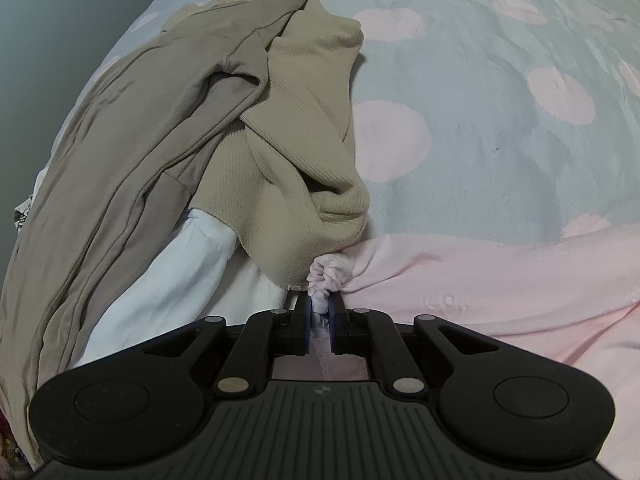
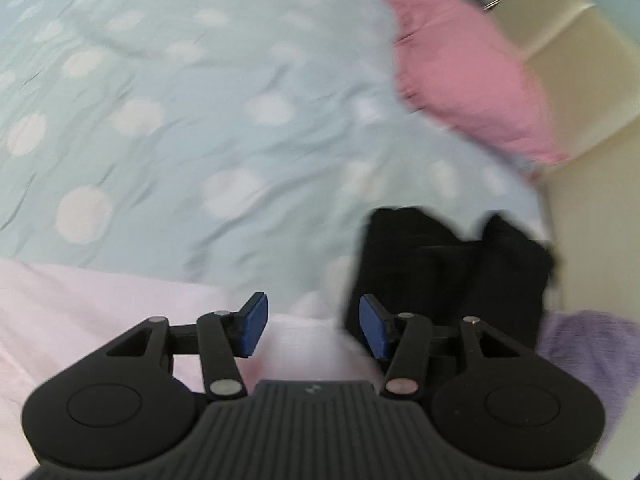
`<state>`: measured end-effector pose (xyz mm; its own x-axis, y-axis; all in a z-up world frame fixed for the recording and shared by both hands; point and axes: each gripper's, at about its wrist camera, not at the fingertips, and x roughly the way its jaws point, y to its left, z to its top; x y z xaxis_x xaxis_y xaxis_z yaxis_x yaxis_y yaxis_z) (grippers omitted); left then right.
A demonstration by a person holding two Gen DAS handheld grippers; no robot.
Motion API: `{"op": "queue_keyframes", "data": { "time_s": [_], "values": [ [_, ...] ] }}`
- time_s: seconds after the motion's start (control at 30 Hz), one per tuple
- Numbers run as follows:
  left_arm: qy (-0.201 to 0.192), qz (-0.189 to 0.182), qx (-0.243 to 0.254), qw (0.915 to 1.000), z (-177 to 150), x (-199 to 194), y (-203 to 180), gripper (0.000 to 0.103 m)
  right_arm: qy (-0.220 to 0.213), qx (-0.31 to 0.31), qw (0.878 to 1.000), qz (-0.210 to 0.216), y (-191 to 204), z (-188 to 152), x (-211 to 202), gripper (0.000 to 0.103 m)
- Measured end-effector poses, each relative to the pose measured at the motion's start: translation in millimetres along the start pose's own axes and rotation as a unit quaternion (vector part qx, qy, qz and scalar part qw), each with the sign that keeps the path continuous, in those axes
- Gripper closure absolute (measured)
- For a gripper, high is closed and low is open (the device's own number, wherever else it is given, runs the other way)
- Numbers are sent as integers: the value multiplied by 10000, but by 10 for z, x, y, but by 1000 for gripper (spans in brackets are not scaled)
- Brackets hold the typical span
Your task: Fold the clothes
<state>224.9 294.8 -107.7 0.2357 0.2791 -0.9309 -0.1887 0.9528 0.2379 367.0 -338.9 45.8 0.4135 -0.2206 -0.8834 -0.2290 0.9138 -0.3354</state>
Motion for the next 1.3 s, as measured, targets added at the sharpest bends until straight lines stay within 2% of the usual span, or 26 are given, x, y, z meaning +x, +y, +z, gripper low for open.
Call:
{"op": "queue_keyframes", "data": {
  "time_s": [0.07, 0.17, 0.27, 0.37, 0.4, 0.43, 0.47, 0.5, 0.53, 0.63, 0.83, 0.97, 1.07, 1.1, 1.17, 1.3],
  "values": [
    [2, 25, 51, 10000, -1, 16, -14, 96, 230, -10, 9997, 106, 133, 58, 275, 50],
    [3, 56, 115, 9999, 1, 37, -34, 96, 583, 45, 9981, -169, 216, 88, 734, 50],
    [15, 57, 129, 9999, 6, 58, -32, 96, 965, 334, 9938, -443, 127, 60, 1113, 50],
    [26, 54, 149, 9999, 12, 77, -30, 95, 1200, 677, 9897, -388, 2, -21, 1319, 54],
    [33, 56, 159, 9999, 15, 83, -30, 95, 1241, 759, 9889, -299, -24, -64, 1360, 58],
    [42, 59, 167, 9998, 19, 89, -30, 95, 1280, 840, 9880, -206, -48, -107, 1402, 71],
    [52, 59, 164, 9998, 25, 93, -29, 95, 1298, 916, 9873, -45, -51, -133, 1447, 92],
    [65, 53, 145, 9999, 32, 95, -24, 95, 1314, 960, 9866, 68, -56, -157, 1461, 98],
    [76, 41, 120, 9999, 37, 94, -14, 95, 1310, 901, 9873, 70, -45, -169, 1450, 99],
    [89, -25, 0, 10000, 47, 84, 35, 96, 1053, 700, 9919, -123, -51, -129, 1259, 100],
    [-108, -125, -202, 9997, 32, -41, 153, 97, -48, 1165, 9917, -541, -559, 71, 348, 100],
    [-460, -212, -485, 9975, 47, -248, 291, 97, -964, 1717, 9781, -675, -992, 78, -379, 100],
    [-795, -225, -821, 9932, 42, -438, 429, 98, -1571, 2045, 9642, -620, -1218, -4, -831, 100],
    [-902, -231, -940, 9912, 37, -502, 469, 98, -1641, 2112, 9621, -537, -1264, -48, -888, 100],
    [-1016, -243, -1102, 9884, 10, -565, 560, 98, -1502, 2084, 9656, -395, -1287, -160, -898, 100],
    [-1044, -176, -1253, 9864, -2, -578, 650, 98, -944, 1955, 9761, -104, -1096, -448, -580, 99]
  ]
}}
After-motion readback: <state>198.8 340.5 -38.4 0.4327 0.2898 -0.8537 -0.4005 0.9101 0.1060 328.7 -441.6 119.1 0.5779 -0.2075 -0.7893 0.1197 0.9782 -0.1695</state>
